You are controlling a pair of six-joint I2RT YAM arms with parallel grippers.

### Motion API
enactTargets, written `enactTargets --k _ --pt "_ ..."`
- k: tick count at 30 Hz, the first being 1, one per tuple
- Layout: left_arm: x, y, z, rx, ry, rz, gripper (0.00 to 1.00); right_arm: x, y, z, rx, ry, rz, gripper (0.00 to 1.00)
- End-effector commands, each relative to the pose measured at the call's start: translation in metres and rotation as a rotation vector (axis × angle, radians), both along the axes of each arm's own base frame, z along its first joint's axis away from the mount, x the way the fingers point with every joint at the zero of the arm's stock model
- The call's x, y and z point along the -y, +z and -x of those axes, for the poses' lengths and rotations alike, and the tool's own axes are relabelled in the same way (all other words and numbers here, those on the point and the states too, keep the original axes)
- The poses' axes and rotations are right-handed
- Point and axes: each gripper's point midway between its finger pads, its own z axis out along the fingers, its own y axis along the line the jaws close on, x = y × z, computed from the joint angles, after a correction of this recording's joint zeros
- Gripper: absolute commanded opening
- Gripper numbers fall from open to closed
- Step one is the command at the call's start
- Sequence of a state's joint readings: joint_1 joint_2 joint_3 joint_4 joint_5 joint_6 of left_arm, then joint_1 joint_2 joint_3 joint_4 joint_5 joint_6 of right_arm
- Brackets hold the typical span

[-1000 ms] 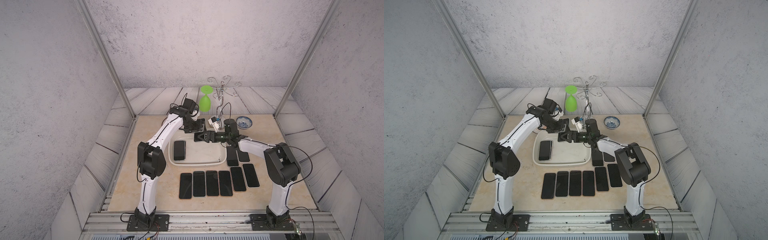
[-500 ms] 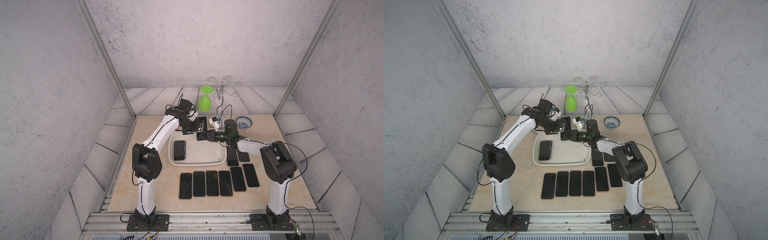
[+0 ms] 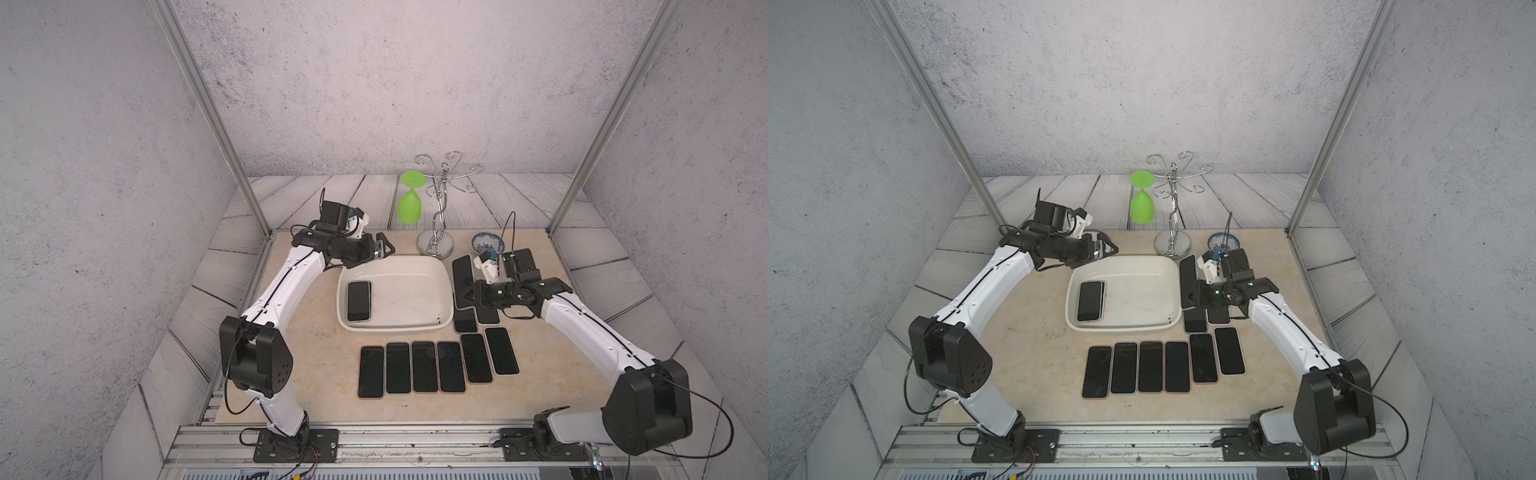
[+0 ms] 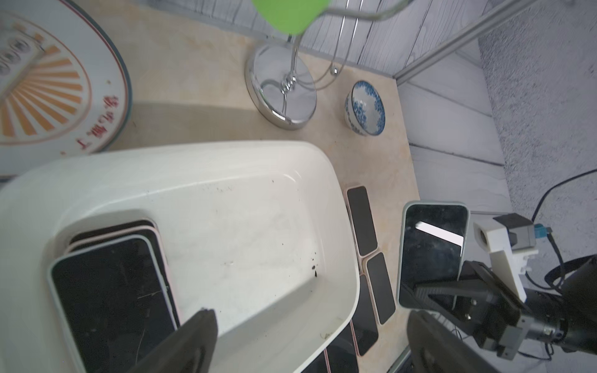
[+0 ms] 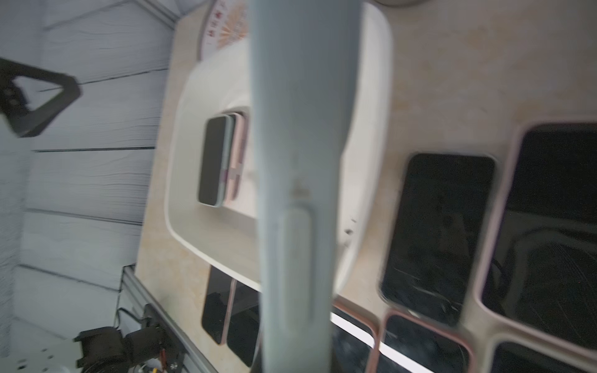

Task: Take the phone out of the storage box
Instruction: Place the phone at the center of the board.

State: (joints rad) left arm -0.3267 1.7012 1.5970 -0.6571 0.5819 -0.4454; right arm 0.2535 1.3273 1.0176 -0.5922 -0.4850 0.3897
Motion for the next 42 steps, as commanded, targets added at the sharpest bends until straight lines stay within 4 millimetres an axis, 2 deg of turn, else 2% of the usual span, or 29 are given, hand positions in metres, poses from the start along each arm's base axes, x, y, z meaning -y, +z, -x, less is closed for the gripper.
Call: enactTargets --k 1,3,5,12,18,22,34,37,39,42 --pt "0.012 -0.018 0.014 -0.009 -0.038 0.009 0.98 0.053 -0.042 0.052 -0.203 -0.110 0.190 0.00" --pt "0.018 -0.024 0.023 -0.029 -0.053 0.036 0.98 0.080 -0.052 0.063 -0.242 -0.190 0.261 0.00" --pt "0.023 -0.026 0.029 -0.036 -0.071 0.034 0.98 0.095 -0.054 0.067 -0.248 -0.239 0.315 0.00" --pt "0.020 -0.030 0.041 -0.047 -0.100 0.013 0.98 0.119 -0.070 0.075 -0.356 -0.313 0.456 0.00" --pt "0.020 -0.047 0.049 -0.090 -0.113 0.016 0.98 0.147 -0.088 0.081 -0.431 -0.384 0.627 0.00" --pt "0.018 -0.057 0.056 -0.116 -0.126 0.013 0.98 0.153 -0.101 0.086 -0.518 -0.374 0.687 0.00" --pt "0.021 -0.076 0.060 -0.185 -0.153 0.031 0.98 0.165 -0.103 0.092 -0.556 -0.414 0.759 0.01" --pt "0.020 -0.078 0.061 -0.180 -0.153 0.023 0.98 0.167 -0.103 0.092 -0.560 -0.423 0.771 0.12" --pt "0.020 -0.079 0.062 -0.181 -0.157 0.026 0.98 0.169 -0.103 0.092 -0.562 -0.431 0.781 0.15" --pt "0.021 -0.082 0.062 -0.191 -0.158 0.028 0.98 0.173 -0.100 0.093 -0.562 -0.456 0.798 0.36"
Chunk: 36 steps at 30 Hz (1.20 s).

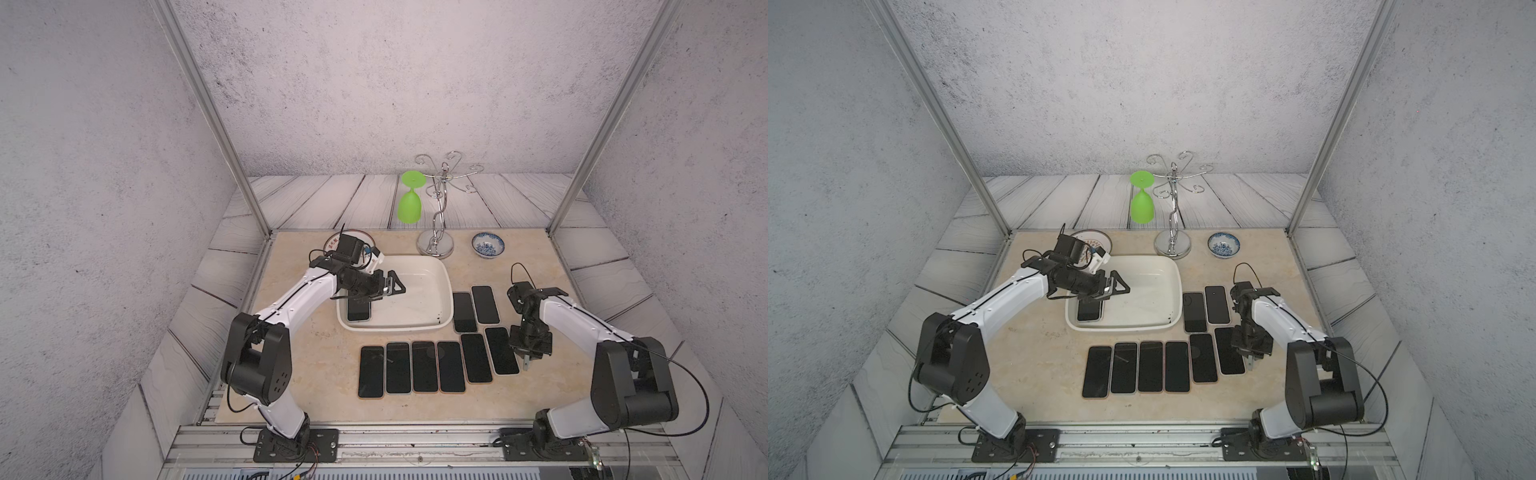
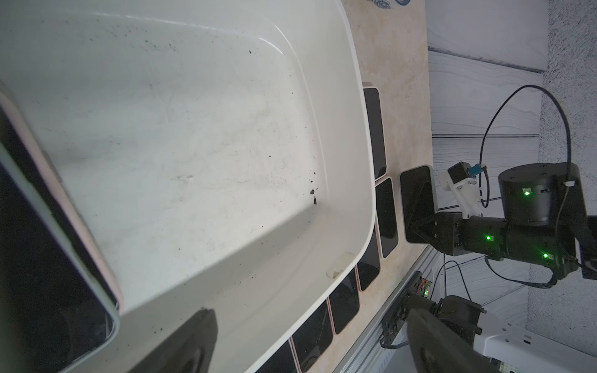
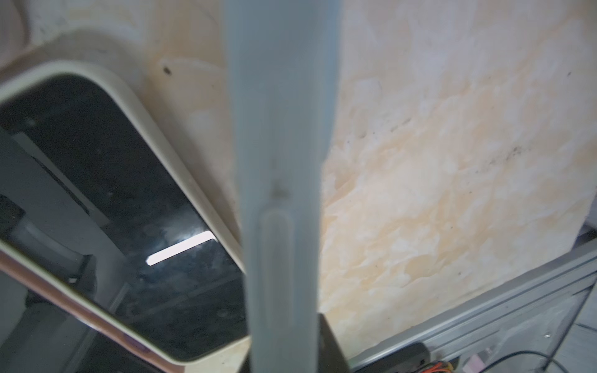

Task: Take the phone out of the storage box
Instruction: Place the phone at the center of the board.

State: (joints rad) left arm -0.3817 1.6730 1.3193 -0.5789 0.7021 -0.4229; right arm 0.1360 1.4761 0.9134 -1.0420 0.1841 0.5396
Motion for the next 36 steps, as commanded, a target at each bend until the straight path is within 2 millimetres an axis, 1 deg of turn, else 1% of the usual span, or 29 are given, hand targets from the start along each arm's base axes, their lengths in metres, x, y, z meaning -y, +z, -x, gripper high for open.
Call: enactTargets --k 1,2,4,8,13,15,17,18,20,22,24,25,28,33,36 --pt "-0.001 -0.007 0.002 -0.013 -0.015 0.004 0.98 0.010 0.009 -0.002 0.011 -0.033 0.054 0.37" --pt "0.000 -0.008 0.002 -0.016 -0.015 0.004 0.98 0.012 0.009 -0.002 0.018 -0.042 0.051 0.40" --pt "0.000 -0.009 0.003 -0.019 -0.015 0.004 0.98 0.016 0.010 -0.003 0.030 -0.074 0.031 0.42" --pt "-0.001 -0.012 0.002 -0.021 -0.016 -0.004 0.98 0.023 0.006 -0.006 0.051 -0.151 -0.061 0.41" --pt "0.000 -0.013 0.001 -0.023 -0.015 -0.007 0.98 0.033 0.009 -0.010 0.102 -0.222 -0.123 0.40" --pt "0.000 -0.013 0.001 -0.022 -0.016 -0.010 0.98 0.038 0.005 -0.013 0.119 -0.251 -0.151 0.40" --pt "-0.001 -0.015 0.001 -0.025 -0.016 -0.016 0.98 0.041 -0.004 -0.017 0.120 -0.282 -0.203 0.40" --pt "-0.001 -0.015 0.001 -0.027 -0.015 -0.016 0.98 0.047 -0.009 -0.018 0.118 -0.309 -0.221 0.40" --pt "-0.001 -0.016 0.002 -0.029 -0.015 -0.019 0.98 0.049 -0.019 -0.023 0.109 -0.330 -0.277 0.47" --pt "-0.002 -0.017 0.002 -0.031 -0.014 -0.024 0.98 0.055 -0.027 -0.028 0.106 -0.355 -0.320 0.59" --pt "-0.003 -0.018 0.001 -0.029 -0.011 -0.028 0.98 0.059 -0.029 -0.037 0.129 -0.366 -0.347 0.72" --pt "-0.002 -0.019 0.001 -0.031 -0.011 -0.030 0.98 0.061 -0.029 -0.040 0.130 -0.365 -0.347 0.73" --pt "-0.003 -0.019 0.000 -0.030 -0.010 -0.032 0.98 0.062 -0.028 -0.048 0.139 -0.353 -0.358 0.74" --pt "-0.005 -0.021 0.001 -0.034 -0.007 -0.043 0.98 0.076 -0.031 -0.037 0.130 -0.389 -0.324 0.75" --pt "-0.004 -0.022 0.001 -0.037 -0.007 -0.044 0.98 0.075 -0.036 -0.041 0.146 -0.410 -0.362 0.75"
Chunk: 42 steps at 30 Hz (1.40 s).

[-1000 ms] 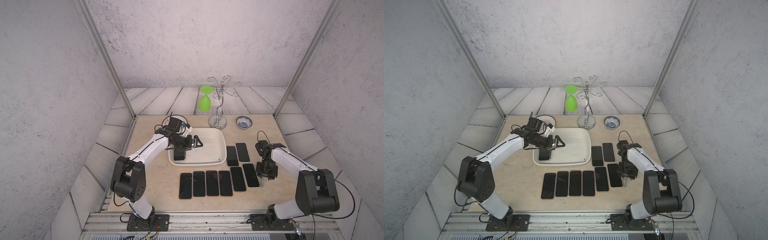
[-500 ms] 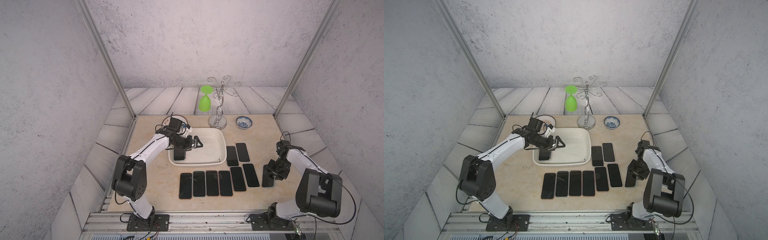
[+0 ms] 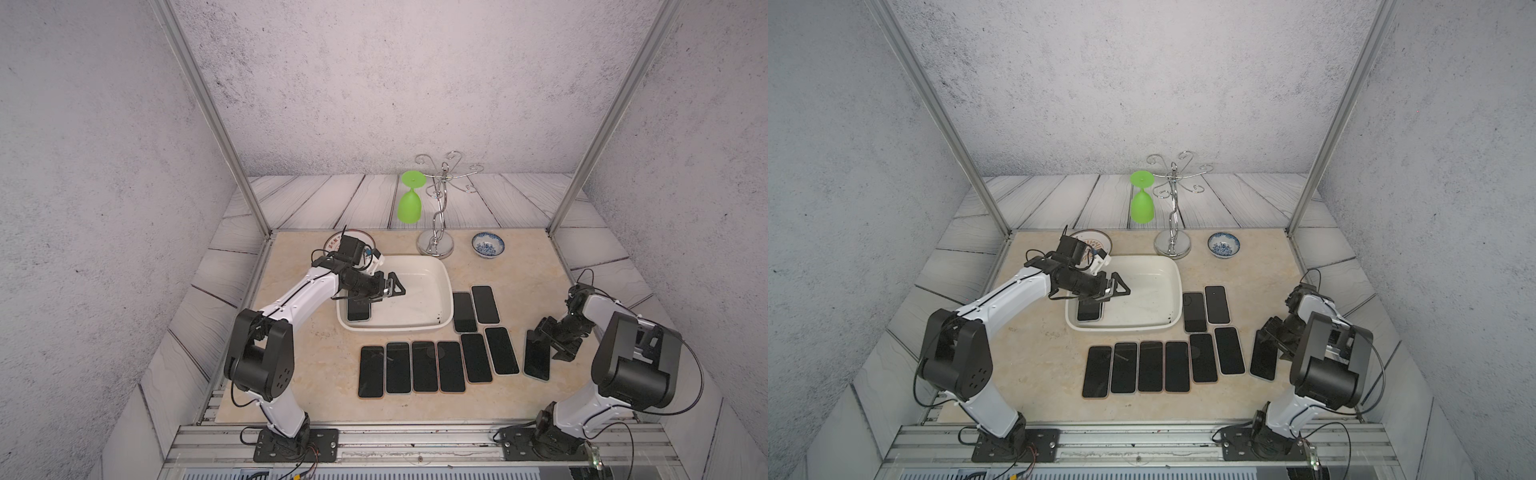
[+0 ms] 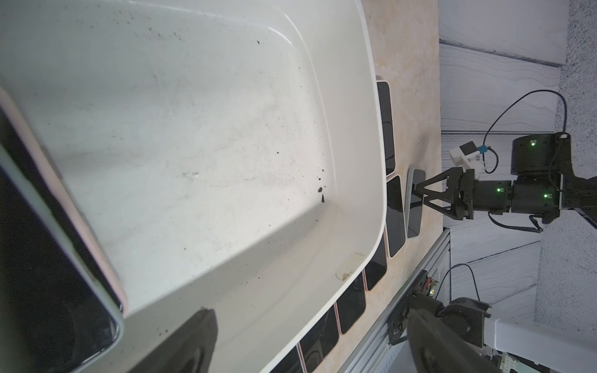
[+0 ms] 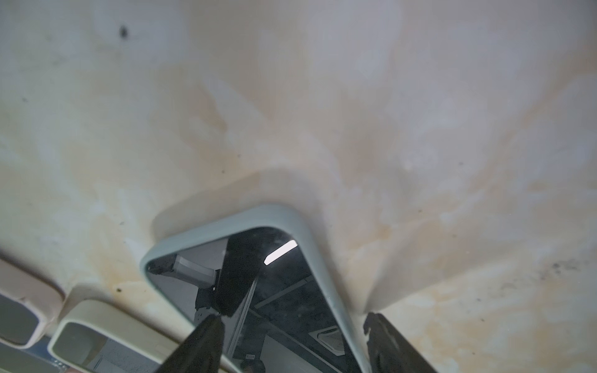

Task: Take the phone out of the storage box
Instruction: Place the phone at the center of the board.

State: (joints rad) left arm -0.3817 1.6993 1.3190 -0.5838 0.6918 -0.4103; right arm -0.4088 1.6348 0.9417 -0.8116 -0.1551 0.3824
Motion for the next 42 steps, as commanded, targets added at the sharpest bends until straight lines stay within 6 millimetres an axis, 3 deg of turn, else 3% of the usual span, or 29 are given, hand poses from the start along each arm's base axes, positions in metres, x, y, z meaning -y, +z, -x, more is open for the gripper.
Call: enactTargets --k 1,6,12,19,29,35,42 --pt "-0.003 -0.011 0.002 -0.022 -0.003 -0.021 0.98 -0.002 -0.006 -0.002 0.005 -0.007 -0.041 0.75" --pt "-0.005 -0.009 0.002 -0.013 -0.002 -0.032 0.98 -0.010 -0.016 -0.017 0.053 -0.001 -0.107 0.74" --pt "-0.005 -0.006 0.002 -0.009 0.000 -0.028 0.98 -0.020 -0.008 -0.037 0.136 0.049 -0.177 0.66" --pt "-0.006 -0.004 0.006 -0.003 0.013 -0.022 0.98 -0.049 -0.013 -0.043 0.131 0.155 -0.246 0.65" --pt "-0.014 -0.010 0.016 -0.009 0.033 -0.043 0.98 -0.061 -0.012 -0.009 0.074 0.157 -0.226 0.62" --pt "-0.017 -0.011 0.018 -0.006 0.040 -0.048 0.98 -0.082 -0.019 0.010 0.039 0.150 -0.245 0.59" --pt "-0.019 -0.012 0.020 -0.004 0.050 -0.067 0.98 -0.086 -0.010 0.014 0.064 0.142 -0.224 0.61"
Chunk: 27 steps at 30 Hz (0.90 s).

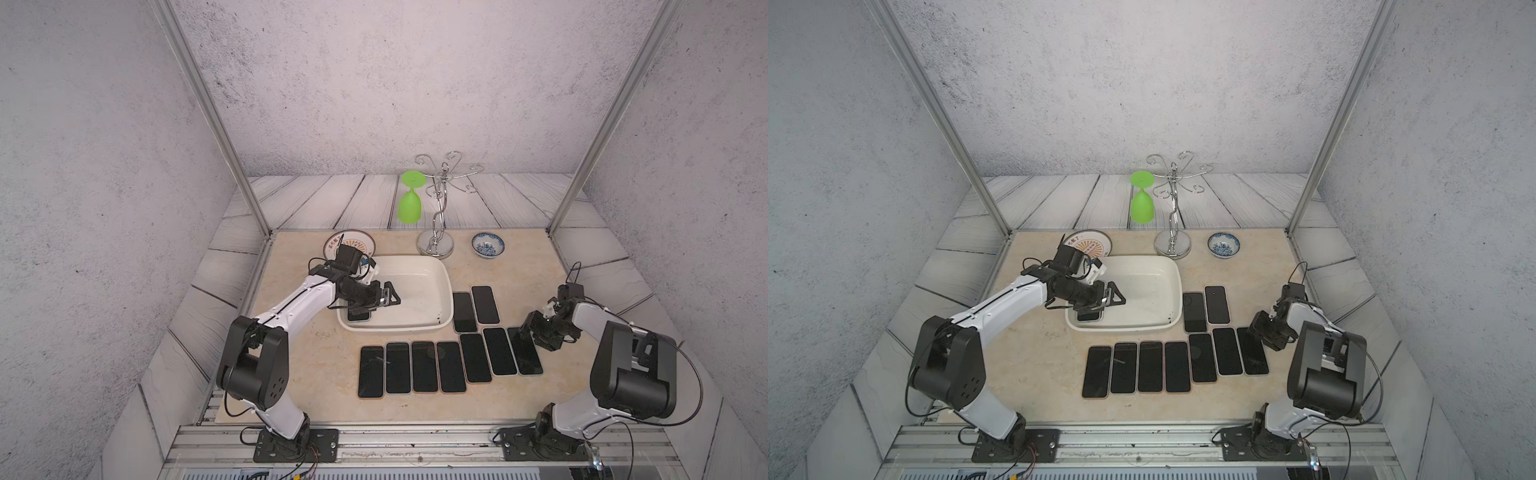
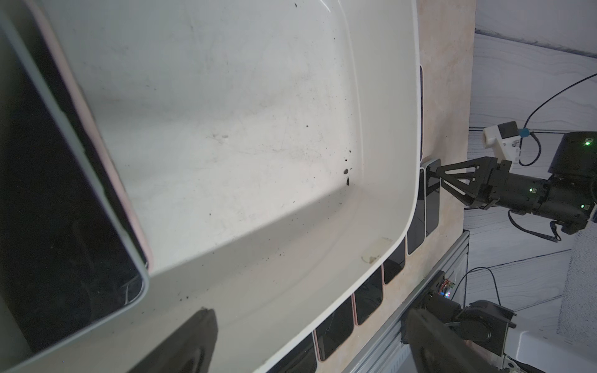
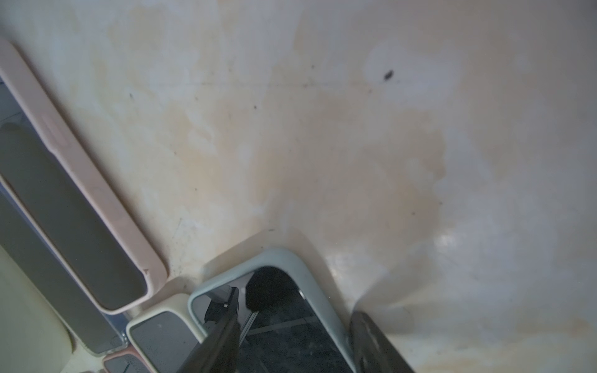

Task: Take the phone out of the storage box
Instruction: Place the phone at the center of the board.

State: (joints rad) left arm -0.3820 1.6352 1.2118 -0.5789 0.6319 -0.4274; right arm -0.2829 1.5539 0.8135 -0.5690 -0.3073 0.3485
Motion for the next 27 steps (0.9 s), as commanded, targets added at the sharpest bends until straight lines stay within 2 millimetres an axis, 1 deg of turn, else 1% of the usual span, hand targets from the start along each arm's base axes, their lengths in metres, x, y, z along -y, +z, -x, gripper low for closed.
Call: enactTargets --k 1,2,4,7,9,11,12,15,17,20,23,27 --pt "-0.004 0.006 0.001 0.026 0.009 -0.013 0.98 -0.035 -0.008 0.047 -0.186 -0.003 -0.139 0.62" --pt "-0.005 0.006 0.001 0.029 0.011 -0.022 0.98 -0.034 -0.006 0.046 -0.181 -0.004 -0.135 0.64" --pt "-0.009 0.006 -0.002 0.041 0.023 -0.044 0.98 -0.033 -0.001 0.042 -0.162 -0.009 -0.128 0.71" --pt "-0.017 0.008 -0.012 0.074 0.049 -0.098 0.98 -0.022 0.020 0.025 -0.086 -0.011 -0.071 0.83" --pt "-0.026 0.013 -0.022 0.078 0.066 -0.161 0.98 -0.015 0.044 0.011 -0.025 0.000 -0.031 0.90" --pt "-0.031 0.016 -0.031 0.084 0.069 -0.217 0.98 -0.011 0.069 -0.002 0.036 0.013 -0.005 0.93" --pt "-0.035 0.014 -0.037 0.085 0.077 -0.256 0.98 -0.009 0.082 -0.007 0.066 0.019 0.005 0.99" --pt "-0.052 0.004 -0.052 0.083 0.106 -0.387 0.98 -0.011 0.110 -0.015 0.136 0.038 0.008 0.99" --pt "-0.061 -0.008 -0.061 0.058 0.113 -0.466 0.98 -0.015 0.124 -0.018 0.160 0.059 0.004 0.99" --pt "-0.070 -0.028 -0.068 0.016 0.114 -0.554 0.98 -0.027 0.140 -0.020 0.195 0.102 -0.002 0.99" --pt "-0.072 -0.044 -0.073 -0.009 0.109 -0.583 0.98 -0.050 0.147 -0.022 0.221 0.180 -0.013 0.99" --pt "-0.078 -0.065 -0.075 -0.047 0.102 -0.639 0.98 -0.070 0.151 -0.024 0.236 0.245 -0.018 0.99"
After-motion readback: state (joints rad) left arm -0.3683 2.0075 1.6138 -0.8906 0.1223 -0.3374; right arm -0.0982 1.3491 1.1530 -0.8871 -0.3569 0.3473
